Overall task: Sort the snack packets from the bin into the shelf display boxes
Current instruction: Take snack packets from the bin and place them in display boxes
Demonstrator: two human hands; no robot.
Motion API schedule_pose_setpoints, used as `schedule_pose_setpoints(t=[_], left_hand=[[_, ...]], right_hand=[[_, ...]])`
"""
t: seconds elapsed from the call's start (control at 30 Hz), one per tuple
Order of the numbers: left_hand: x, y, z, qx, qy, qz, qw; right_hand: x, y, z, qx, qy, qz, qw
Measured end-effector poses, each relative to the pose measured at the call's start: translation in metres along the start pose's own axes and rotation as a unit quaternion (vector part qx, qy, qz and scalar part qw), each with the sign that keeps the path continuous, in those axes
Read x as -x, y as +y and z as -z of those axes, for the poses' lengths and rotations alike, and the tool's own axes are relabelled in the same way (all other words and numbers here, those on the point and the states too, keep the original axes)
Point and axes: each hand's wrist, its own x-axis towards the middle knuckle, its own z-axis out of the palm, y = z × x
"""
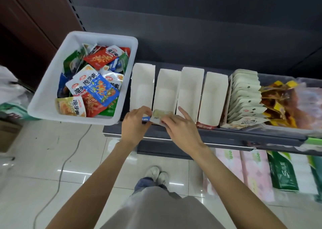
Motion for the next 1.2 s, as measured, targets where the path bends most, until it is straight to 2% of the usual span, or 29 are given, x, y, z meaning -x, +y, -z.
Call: schedule_pose_setpoints(t=[0.17,0.27,0.37,0.43,0.5,0.57,0.6,0.67,0.73,0.8,0.9,1.0,1.07,1.1,1.13,1.17,1.2], left_hand=[[0.001,0.000,0.012,-0.014,-0.039,0.000,0.999],[0.005,0.005,0.043,0.002,-0.051,0.002,0.999],[0.015,0.011,0.094,0.041,0.007,-0.036,0.998],[0.016,0.007,0.128,0.051,0.085,-0.053,0.994],[0.008,-0.013,0.155,0.062,0.155,-0.019,0.986],[-0.010,-0.052,0.171,0.067,0.184,0.049,0.979],[-0.021,-0.076,0.175,0.042,0.168,0.084,0.981],[-0.043,-0.122,0.181,-0.041,0.065,0.128,0.989],[-0.057,-0.152,0.184,-0.082,-0.075,0.103,0.988],[-0.063,-0.166,0.188,-0.084,-0.178,0.070,0.978],[-0.064,-0.181,0.190,-0.124,-0.232,0.039,0.964],[-0.067,-0.194,0.189,-0.186,-0.286,-0.001,0.940],[-0.075,-0.197,0.197,-0.184,-0.287,-0.037,0.939],[-0.079,-0.196,0.204,-0.145,-0.272,-0.046,0.950],[-0.085,-0.194,0.213,-0.078,-0.243,-0.043,0.966],[-0.092,-0.190,0.223,0.011,-0.204,-0.029,0.979],[-0.099,-0.185,0.231,0.105,-0.162,-0.002,0.981]], right_hand=[[0.008,0.005,0.026,-0.095,-0.084,0.004,0.992],[0.001,0.004,0.062,-0.244,-0.083,-0.045,0.965],[-0.028,-0.013,0.087,-0.345,-0.058,-0.068,0.934],[-0.056,-0.031,0.089,-0.397,-0.050,-0.069,0.914],[-0.088,-0.050,0.080,-0.403,-0.050,-0.050,0.912],[-0.120,-0.068,0.060,-0.382,-0.060,-0.025,0.922],[-0.136,-0.076,0.048,-0.364,-0.068,-0.013,0.929],[-0.165,-0.093,0.024,-0.308,-0.099,0.009,0.946],[-0.188,-0.110,0.002,-0.238,-0.165,0.039,0.956],[-0.203,-0.126,-0.015,-0.180,-0.229,0.069,0.954],[-0.210,-0.145,-0.034,-0.163,-0.254,0.059,0.951],[-0.207,-0.155,-0.046,-0.119,-0.243,0.042,0.962],[-0.207,-0.159,-0.046,-0.151,-0.214,0.000,0.965],[-0.209,-0.160,-0.041,-0.216,-0.187,-0.055,0.957],[-0.213,-0.159,-0.033,-0.312,-0.152,-0.132,0.928],[-0.217,-0.158,-0.021,-0.422,-0.110,-0.215,0.874],[-0.221,-0.155,-0.010,-0.523,-0.067,-0.287,0.799]])
